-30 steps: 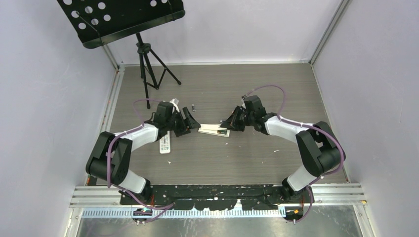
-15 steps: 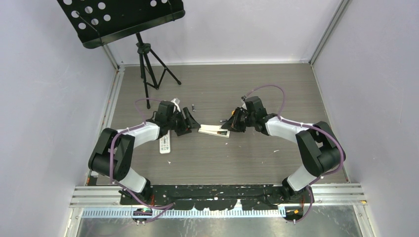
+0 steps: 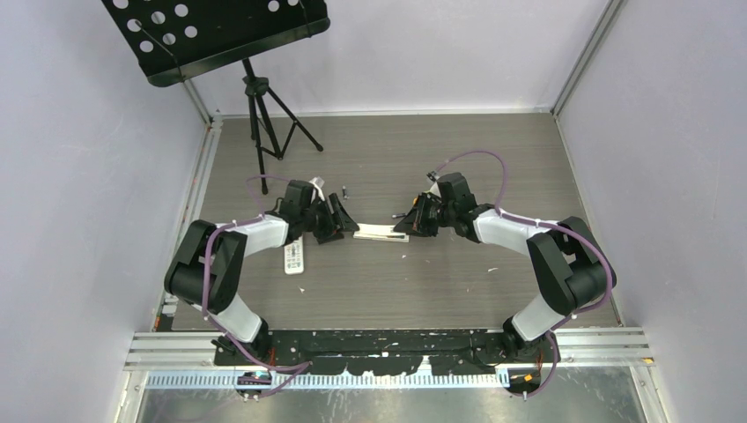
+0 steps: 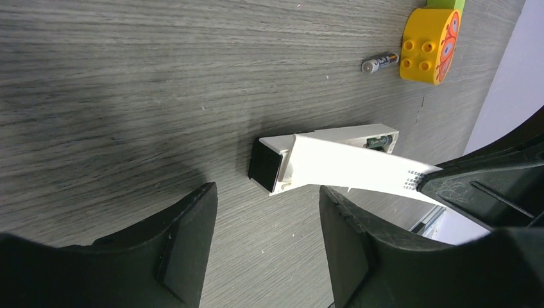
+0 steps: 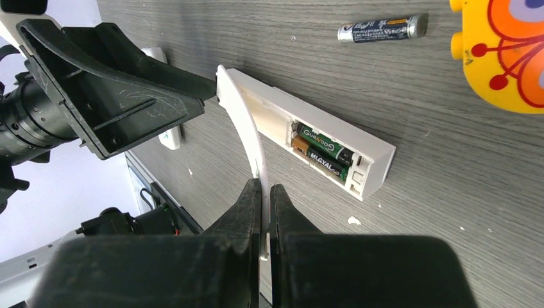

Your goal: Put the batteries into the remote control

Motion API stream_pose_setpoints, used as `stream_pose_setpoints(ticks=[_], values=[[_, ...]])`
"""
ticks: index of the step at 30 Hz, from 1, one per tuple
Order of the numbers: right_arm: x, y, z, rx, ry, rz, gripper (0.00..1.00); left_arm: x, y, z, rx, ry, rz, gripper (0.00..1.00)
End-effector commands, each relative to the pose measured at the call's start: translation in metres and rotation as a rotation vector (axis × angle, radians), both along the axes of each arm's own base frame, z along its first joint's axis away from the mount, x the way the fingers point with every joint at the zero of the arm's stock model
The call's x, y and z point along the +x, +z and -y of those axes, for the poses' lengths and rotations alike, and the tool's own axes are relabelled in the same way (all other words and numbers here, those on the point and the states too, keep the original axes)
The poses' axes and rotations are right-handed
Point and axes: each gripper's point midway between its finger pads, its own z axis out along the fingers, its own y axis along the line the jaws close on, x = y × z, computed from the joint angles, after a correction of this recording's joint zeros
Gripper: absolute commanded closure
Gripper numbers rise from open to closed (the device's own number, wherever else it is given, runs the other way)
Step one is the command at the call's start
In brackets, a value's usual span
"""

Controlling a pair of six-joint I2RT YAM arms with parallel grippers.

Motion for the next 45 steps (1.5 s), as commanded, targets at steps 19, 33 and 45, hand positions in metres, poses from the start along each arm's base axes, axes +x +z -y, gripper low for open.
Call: stream_pose_setpoints(ticks=[19, 33, 45], values=[[-0.002, 0.03, -0.002, 0.104, -0.01, 0.049, 1.0, 0.017, 0.039, 0.012, -0.103, -0.012, 0.139, 0.2], [0.001, 0.028, -0.011, 0.136, 0.012, 0.014, 1.0, 0.015, 0.03, 0.009, -0.076, -0.009, 0.114, 0.29], [0.004, 0.05, -0.018, 0.243, 0.008, 0.051, 1.0, 0.014, 0.026, 0.009, -0.072, -0.019, 0.104, 0.44]])
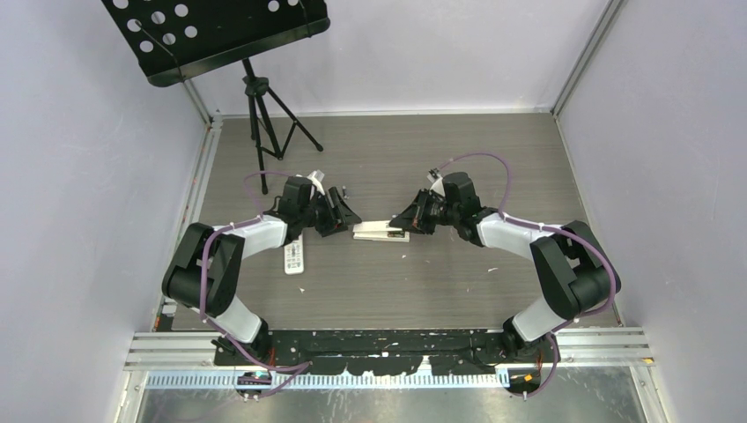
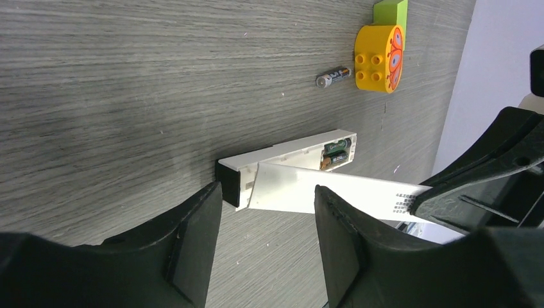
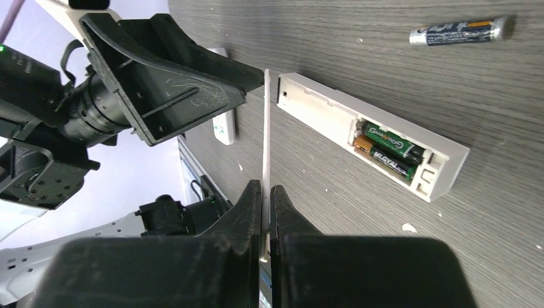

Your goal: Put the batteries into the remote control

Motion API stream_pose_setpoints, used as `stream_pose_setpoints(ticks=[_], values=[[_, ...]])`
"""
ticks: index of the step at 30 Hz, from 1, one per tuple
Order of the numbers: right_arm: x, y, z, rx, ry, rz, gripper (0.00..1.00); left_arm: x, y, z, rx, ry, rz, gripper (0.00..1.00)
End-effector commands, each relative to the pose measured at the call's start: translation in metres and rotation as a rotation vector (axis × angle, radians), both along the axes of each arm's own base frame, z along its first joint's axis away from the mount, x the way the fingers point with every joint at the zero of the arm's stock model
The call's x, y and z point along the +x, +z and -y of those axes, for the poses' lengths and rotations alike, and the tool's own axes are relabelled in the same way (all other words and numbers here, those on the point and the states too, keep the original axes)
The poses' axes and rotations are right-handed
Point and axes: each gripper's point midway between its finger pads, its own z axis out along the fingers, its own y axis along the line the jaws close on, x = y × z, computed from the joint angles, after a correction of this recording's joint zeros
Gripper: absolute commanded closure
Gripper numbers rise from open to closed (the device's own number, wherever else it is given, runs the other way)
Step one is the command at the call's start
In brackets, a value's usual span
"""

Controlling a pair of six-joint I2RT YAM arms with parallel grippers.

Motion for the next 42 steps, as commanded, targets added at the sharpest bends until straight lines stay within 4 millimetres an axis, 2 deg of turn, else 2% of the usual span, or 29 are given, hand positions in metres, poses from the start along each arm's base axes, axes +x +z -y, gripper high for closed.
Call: stream_pose_setpoints(ticks=[1, 5, 12, 16, 20, 22, 24, 27, 30, 32, 36, 39, 42], values=[[0.004, 0.023, -0.006, 0.091, 0.006, 0.054, 0.99, 0.002, 0.005, 0.0, -0.006, -0.011, 0.027, 0.44], [0.004, 0.022, -0.004, 0.075, 0.009, 0.047, 1.0, 0.002, 0.004, -0.001, -0.002, -0.011, 0.026, 0.42], [0.001, 0.005, -0.001, 0.032, 0.013, 0.003, 1.0, 0.001, -0.001, -0.001, 0.004, -0.014, 0.014, 0.43], [0.001, 0.004, -0.001, 0.025, 0.018, 0.006, 1.0, 0.001, 0.0, -0.001, 0.006, -0.017, 0.016, 0.43], [-0.005, 0.017, -0.001, 0.011, 0.079, 0.043, 1.0, 0.002, 0.017, -0.004, 0.024, -0.045, 0.067, 0.35], [-0.013, 0.03, -0.002, 0.014, 0.147, 0.074, 1.0, 0.001, 0.039, -0.004, 0.036, -0.105, 0.14, 0.25], [-0.025, 0.037, -0.001, 0.005, 0.219, 0.09, 1.0, -0.006, 0.062, 0.003, 0.023, -0.221, 0.22, 0.2], [-0.044, 0.05, 0.002, -0.008, 0.34, 0.128, 1.0, -0.038, 0.106, 0.022, -0.099, -0.47, 0.34, 0.18], [-0.058, 0.08, -0.004, 0.076, 0.413, 0.2, 1.0, -0.062, 0.13, 0.034, -0.2, -0.589, 0.404, 0.17], [-0.068, 0.102, -0.008, 0.117, 0.465, 0.284, 1.0, -0.079, 0.139, 0.042, -0.264, -0.679, 0.431, 0.16], [-0.09, 0.119, -0.004, 0.098, 0.567, 0.366, 1.0, -0.107, 0.149, 0.056, -0.371, -0.818, 0.432, 0.24], [-0.095, 0.126, -0.004, 0.109, 0.583, 0.389, 1.0, -0.13, 0.152, 0.067, -0.431, -0.916, 0.421, 0.36], [-0.101, 0.129, -0.004, 0.12, 0.603, 0.396, 1.0, -0.141, 0.154, 0.071, -0.443, -0.952, 0.428, 0.5]])
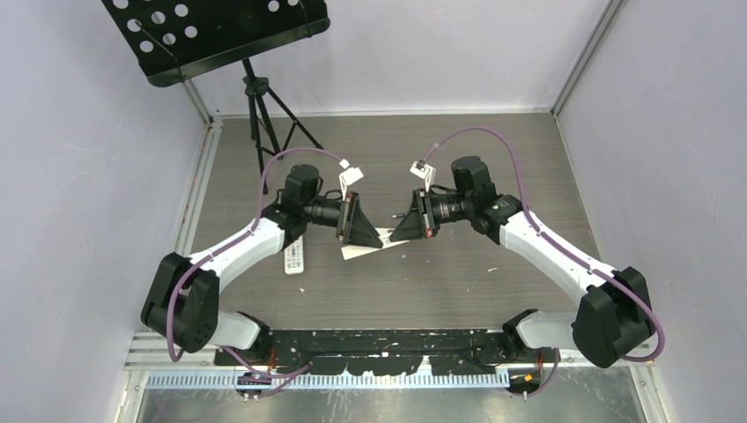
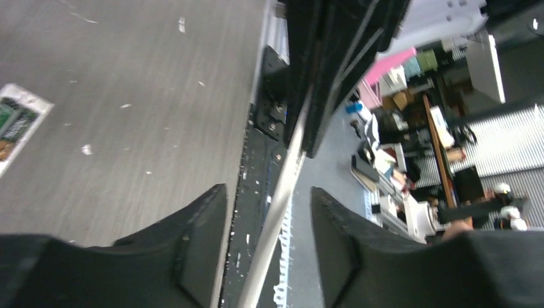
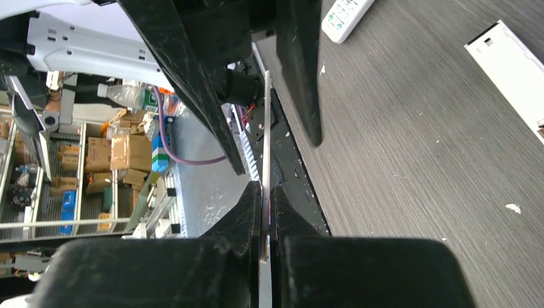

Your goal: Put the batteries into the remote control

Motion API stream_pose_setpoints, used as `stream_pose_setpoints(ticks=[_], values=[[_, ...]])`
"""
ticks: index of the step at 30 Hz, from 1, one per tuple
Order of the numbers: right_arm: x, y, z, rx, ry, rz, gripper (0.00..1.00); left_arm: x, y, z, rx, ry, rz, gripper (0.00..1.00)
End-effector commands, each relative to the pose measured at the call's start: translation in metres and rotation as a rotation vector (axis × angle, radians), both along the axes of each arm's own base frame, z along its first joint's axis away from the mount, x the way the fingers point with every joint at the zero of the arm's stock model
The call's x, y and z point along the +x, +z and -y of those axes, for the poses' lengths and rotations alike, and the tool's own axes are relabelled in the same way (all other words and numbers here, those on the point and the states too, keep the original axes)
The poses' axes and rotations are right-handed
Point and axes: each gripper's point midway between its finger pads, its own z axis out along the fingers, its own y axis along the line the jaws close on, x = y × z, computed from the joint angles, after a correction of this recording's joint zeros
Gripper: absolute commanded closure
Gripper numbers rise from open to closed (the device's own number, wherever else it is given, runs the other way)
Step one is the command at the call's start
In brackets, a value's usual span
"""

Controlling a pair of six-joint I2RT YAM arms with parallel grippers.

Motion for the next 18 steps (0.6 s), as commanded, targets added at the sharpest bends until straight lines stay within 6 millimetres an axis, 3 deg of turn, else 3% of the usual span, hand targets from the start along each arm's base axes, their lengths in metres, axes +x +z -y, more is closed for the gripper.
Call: stream_pose_setpoints(ticks=[1, 7, 10, 11, 14, 16, 18], values=[[-0.017, 0.016, 0.0, 0.031, 0.086, 0.048, 1.0, -0.026, 0.015, 0.006, -0.077, -0.143, 0.05, 0.57], [-0.017, 0.017, -0.003, 0.018, 0.084, 0.073, 1.0, -0.045, 0.015, 0.015, -0.09, -0.227, 0.035, 1.0], [-0.006, 0.02, -0.003, -0.003, 0.027, 0.089, 0.99, -0.046, 0.015, 0.018, -0.088, -0.219, 0.049, 1.0], [0.0, 0.02, -0.003, -0.015, -0.01, 0.093, 0.88, -0.041, 0.015, 0.019, -0.079, -0.188, 0.059, 1.0], [0.02, 0.028, -0.002, -0.017, -0.149, 0.111, 0.39, -0.017, 0.019, 0.023, -0.037, -0.034, 0.087, 1.0], [0.04, 0.038, 0.001, 0.028, -0.311, 0.115, 0.25, 0.006, 0.026, 0.023, -0.016, 0.104, 0.095, 1.0], [0.068, 0.051, 0.016, 0.112, -0.59, 0.071, 0.23, 0.031, 0.037, 0.021, -0.009, 0.266, 0.095, 1.0]])
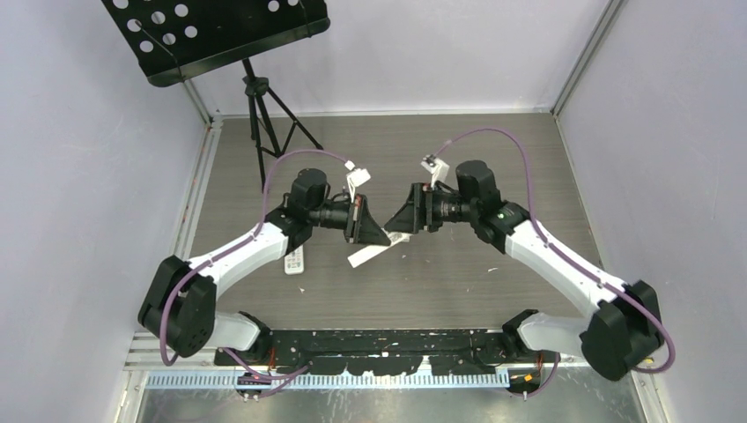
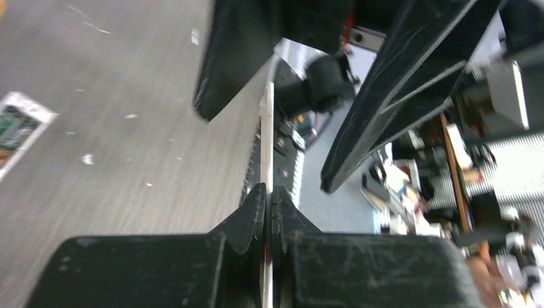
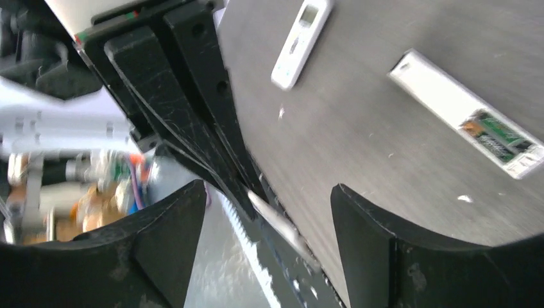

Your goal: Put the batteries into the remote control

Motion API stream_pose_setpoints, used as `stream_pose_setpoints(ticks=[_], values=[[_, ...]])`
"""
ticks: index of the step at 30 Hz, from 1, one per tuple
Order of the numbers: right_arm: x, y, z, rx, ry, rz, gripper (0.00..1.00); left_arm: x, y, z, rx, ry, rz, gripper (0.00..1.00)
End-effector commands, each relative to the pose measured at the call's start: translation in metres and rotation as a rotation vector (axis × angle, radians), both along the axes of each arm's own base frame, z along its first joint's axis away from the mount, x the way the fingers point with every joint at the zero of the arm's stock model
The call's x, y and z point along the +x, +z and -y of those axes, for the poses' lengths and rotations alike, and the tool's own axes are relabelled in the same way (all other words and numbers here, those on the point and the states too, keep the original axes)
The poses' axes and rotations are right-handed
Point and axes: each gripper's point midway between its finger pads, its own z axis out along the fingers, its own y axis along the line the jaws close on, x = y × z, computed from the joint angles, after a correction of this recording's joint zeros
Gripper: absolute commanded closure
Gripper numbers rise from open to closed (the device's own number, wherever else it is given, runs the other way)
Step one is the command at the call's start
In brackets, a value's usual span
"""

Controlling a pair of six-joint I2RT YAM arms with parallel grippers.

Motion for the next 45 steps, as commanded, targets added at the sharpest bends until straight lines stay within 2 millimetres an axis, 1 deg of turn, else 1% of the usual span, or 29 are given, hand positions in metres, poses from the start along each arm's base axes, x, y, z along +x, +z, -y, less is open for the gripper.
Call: stream_pose_setpoints(ticks=[1, 2, 3, 4, 5, 6, 8, 10, 13, 14, 16, 19, 21, 22, 23, 26, 27, 30, 35, 41, 42, 45], values=[[0.058, 0.061, 0.022, 0.244, -0.538, 0.066, 0.23, 0.061, 0.041, -0.001, -0.02, 0.368, 0.088, 1.0], [0.066, 0.065, 0.034, 0.32, -0.665, 0.082, 0.23, 0.071, 0.049, -0.003, -0.031, 0.434, 0.102, 1.0], [0.066, 0.069, 0.043, 0.391, -0.746, 0.104, 0.23, 0.08, 0.056, -0.007, -0.038, 0.5, 0.112, 1.0], [0.061, 0.068, 0.051, 0.436, -0.806, 0.124, 0.23, 0.092, 0.063, -0.012, -0.048, 0.588, 0.121, 1.0], [0.06, 0.07, 0.053, 0.454, -0.841, 0.141, 0.22, 0.098, 0.07, -0.017, -0.066, 0.645, 0.115, 1.0], [0.057, 0.073, 0.053, 0.458, -0.857, 0.151, 0.22, 0.111, 0.078, -0.025, -0.097, 0.746, 0.109, 1.0], [0.053, 0.076, 0.042, 0.46, -0.833, 0.138, 0.22, 0.124, 0.094, -0.038, -0.182, 0.882, 0.083, 1.0], [0.05, 0.079, 0.025, 0.502, -0.784, 0.089, 0.22, 0.135, 0.108, -0.051, -0.28, 0.997, 0.053, 1.0], [0.045, 0.087, 0.002, 0.601, -0.72, -0.003, 0.22, 0.146, 0.118, -0.072, -0.386, 1.144, -0.029, 1.0], [0.042, 0.094, -0.006, 0.651, -0.697, -0.023, 0.21, 0.148, 0.121, -0.076, -0.422, 1.173, -0.066, 1.0], [0.039, 0.101, -0.018, 0.707, -0.663, -0.06, 0.21, 0.149, 0.125, -0.083, -0.477, 1.207, -0.109, 1.0], [0.037, 0.11, -0.035, 0.747, -0.596, -0.075, 0.21, 0.149, 0.131, -0.086, -0.555, 1.215, -0.167, 1.0], [0.037, 0.12, -0.043, 0.781, -0.563, -0.074, 0.21, 0.149, 0.133, -0.086, -0.595, 1.207, -0.206, 1.0], [0.034, 0.125, -0.048, 0.792, -0.522, -0.077, 0.23, 0.149, 0.135, -0.086, -0.614, 1.203, -0.219, 1.0], [0.032, 0.131, -0.049, 0.815, -0.506, -0.071, 0.25, 0.148, 0.136, -0.086, -0.633, 1.2, -0.233, 1.0], [0.031, 0.143, -0.053, 0.832, -0.48, -0.065, 0.3, 0.145, 0.138, -0.087, -0.659, 1.19, -0.253, 1.0], [0.03, 0.145, -0.054, 0.832, -0.469, -0.061, 0.34, 0.144, 0.14, -0.087, -0.666, 1.18, -0.254, 1.0], [0.028, 0.149, -0.057, 0.819, -0.449, -0.067, 0.44, 0.139, 0.147, -0.087, -0.687, 1.155, -0.257, 1.0], [0.022, 0.156, -0.065, 0.788, -0.397, -0.085, 0.57, 0.133, 0.153, -0.09, -0.716, 1.137, -0.245, 1.0], [0.018, 0.163, -0.073, 0.748, -0.359, -0.101, 0.6, 0.126, 0.163, -0.093, -0.739, 1.116, -0.216, 1.0], [0.017, 0.162, -0.074, 0.74, -0.353, -0.109, 0.62, 0.125, 0.165, -0.094, -0.741, 1.112, -0.209, 1.0], [0.016, 0.162, -0.076, 0.727, -0.341, -0.127, 0.79, 0.122, 0.17, -0.093, -0.752, 1.089, -0.186, 1.0]])
